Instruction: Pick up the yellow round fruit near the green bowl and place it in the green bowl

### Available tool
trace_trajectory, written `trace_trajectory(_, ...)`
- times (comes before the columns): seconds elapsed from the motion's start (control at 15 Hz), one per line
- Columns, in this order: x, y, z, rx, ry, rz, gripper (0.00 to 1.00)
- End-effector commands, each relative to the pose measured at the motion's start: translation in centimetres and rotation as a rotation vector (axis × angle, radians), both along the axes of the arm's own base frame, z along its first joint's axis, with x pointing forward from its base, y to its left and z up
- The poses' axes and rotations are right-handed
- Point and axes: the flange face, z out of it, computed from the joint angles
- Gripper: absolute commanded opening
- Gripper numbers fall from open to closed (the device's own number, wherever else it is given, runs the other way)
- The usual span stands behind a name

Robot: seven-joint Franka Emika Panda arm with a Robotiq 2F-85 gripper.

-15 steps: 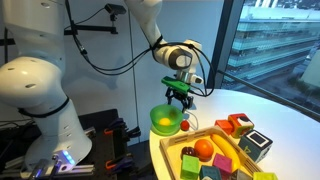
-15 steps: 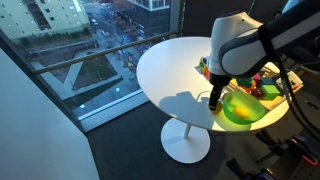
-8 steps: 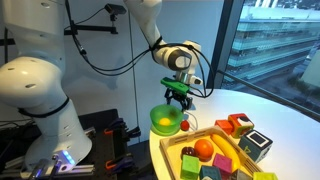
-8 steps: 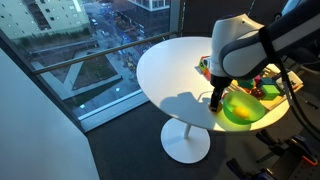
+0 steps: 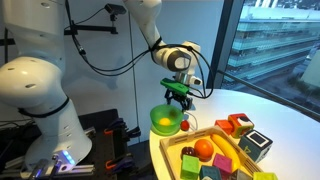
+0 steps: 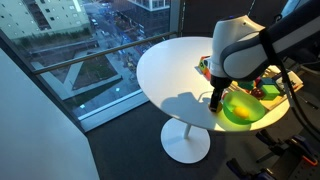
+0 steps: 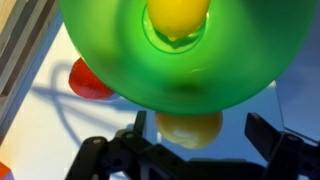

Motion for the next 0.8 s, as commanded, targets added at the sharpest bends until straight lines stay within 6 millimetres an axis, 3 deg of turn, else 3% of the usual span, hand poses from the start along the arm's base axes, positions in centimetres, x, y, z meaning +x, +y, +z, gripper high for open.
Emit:
trace_trajectory(0.0,-0.12,-0.26,0.14,-0.009,-0.027,0.026,1.00)
trace_trajectory(0.47,-0.27,-0.27,-0.47,-0.004,-0.042,0.026,1.00)
trace_trajectory(0.53,-0.28,-0.26,-0.48,-0.002,-0.045,0.025,0.75)
trace_trajectory(0.6,-0.28,-0.24,-0.49,-0.002,-0.049,0.025,0.72)
trace_trajectory(0.73,-0.28,-0.22,-0.54,-0.002,-0.052,0.024,0.56)
